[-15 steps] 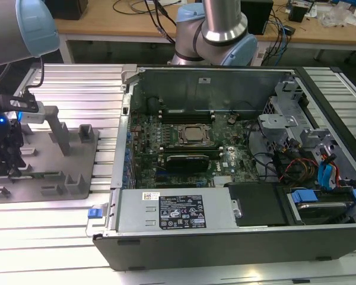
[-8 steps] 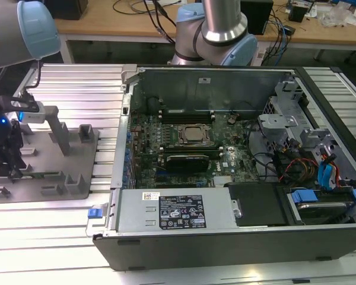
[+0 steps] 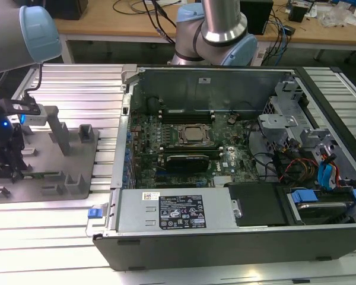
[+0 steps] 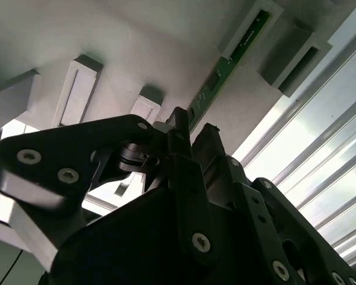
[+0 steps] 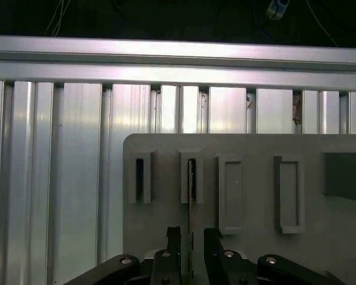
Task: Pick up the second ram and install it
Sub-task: 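Pick up the second ram and move it above second insertion slot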
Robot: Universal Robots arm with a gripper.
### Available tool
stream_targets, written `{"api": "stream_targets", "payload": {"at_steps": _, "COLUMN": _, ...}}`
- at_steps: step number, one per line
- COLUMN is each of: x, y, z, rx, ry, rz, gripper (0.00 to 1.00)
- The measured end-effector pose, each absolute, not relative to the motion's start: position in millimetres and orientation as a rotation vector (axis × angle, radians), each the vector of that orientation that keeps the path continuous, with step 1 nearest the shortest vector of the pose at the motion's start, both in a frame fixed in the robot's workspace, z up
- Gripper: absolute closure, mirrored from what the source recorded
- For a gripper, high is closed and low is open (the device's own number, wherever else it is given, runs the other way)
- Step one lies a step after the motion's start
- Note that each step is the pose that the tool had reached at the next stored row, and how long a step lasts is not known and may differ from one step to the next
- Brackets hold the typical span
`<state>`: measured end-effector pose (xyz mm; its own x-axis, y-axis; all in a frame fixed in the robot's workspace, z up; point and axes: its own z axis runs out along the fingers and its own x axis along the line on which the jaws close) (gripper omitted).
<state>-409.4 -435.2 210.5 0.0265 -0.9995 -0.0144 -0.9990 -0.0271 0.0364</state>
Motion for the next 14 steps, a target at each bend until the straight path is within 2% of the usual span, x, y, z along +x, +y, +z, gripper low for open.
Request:
{"api": "stream_targets", "payload": {"at_steps": 3, "x": -409.4, "y": -435.2, "z": 210.4, "rx": 2.239, "ry": -2.18, "rz": -0.056, "gripper": 0.73}}
{"api": "stream_targets", "payload": {"at_steps": 4, "x": -409.4, "y": -435.2, "z": 210.4, "rx": 2.239, "ry": -2.18, "rz": -0.056, "gripper": 0.81}}
{"api": "stream_targets", "payload": {"at_steps": 14, "x": -409.4, "y": -435.2, "z": 208.2, "rx": 2.267, "ry": -2.15, "rz": -0.055, "gripper": 0.81}}
